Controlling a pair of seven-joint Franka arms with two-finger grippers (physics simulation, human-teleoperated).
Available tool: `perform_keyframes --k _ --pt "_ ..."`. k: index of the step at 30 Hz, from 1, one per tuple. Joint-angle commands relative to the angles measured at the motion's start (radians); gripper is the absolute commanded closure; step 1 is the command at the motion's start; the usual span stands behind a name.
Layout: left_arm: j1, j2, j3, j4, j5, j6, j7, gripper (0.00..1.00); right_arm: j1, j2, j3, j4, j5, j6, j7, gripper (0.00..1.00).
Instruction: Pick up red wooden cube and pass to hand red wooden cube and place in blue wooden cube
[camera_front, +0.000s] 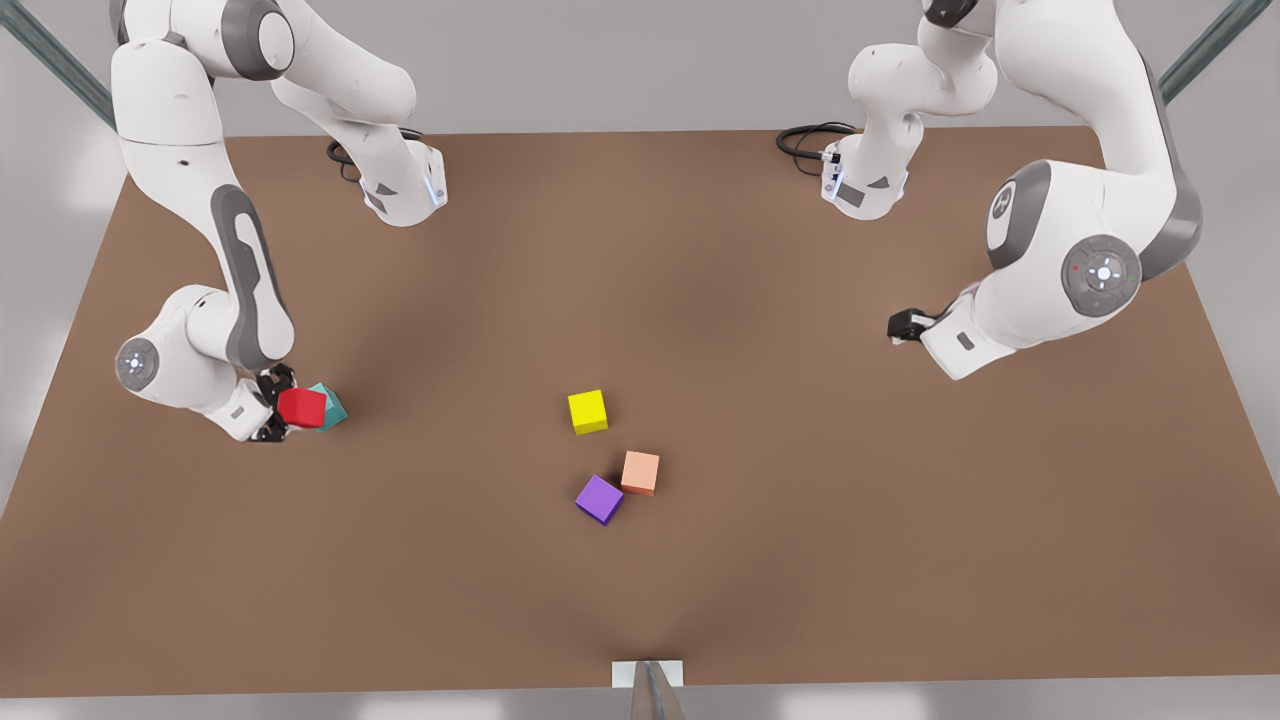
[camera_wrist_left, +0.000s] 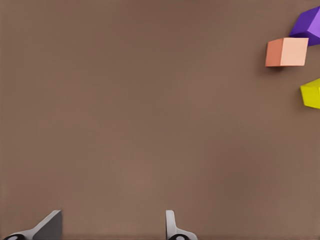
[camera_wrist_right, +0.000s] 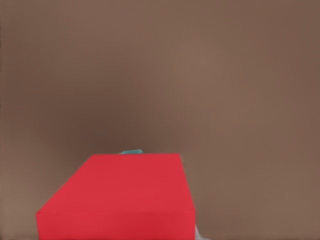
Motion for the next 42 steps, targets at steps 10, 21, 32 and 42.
perform_keyframes --k 10,21,32,42 --pt "0.007 0.010 0.000 -0.003 0.001 -0.010 -0.028 0.00 0.000 0.003 0.002 -0.019 -0.013 0.023 -0.017 0.00" --pt "0.010 0.022 0.000 -0.001 0.002 -0.030 -0.028 0.00 0.003 -0.025 0.003 -0.009 0.000 -0.018 -0.023 0.00" --pt "0.014 0.025 0.000 0.000 0.005 -0.030 -0.028 0.00 0.000 -0.258 -0.011 -0.007 0.035 -0.414 0.105 0.00" --pt "0.022 0.022 0.000 0.051 -0.002 -0.152 -0.022 0.00 0.161 0.119 0.000 0.705 -0.094 -0.859 1.936 0.00"
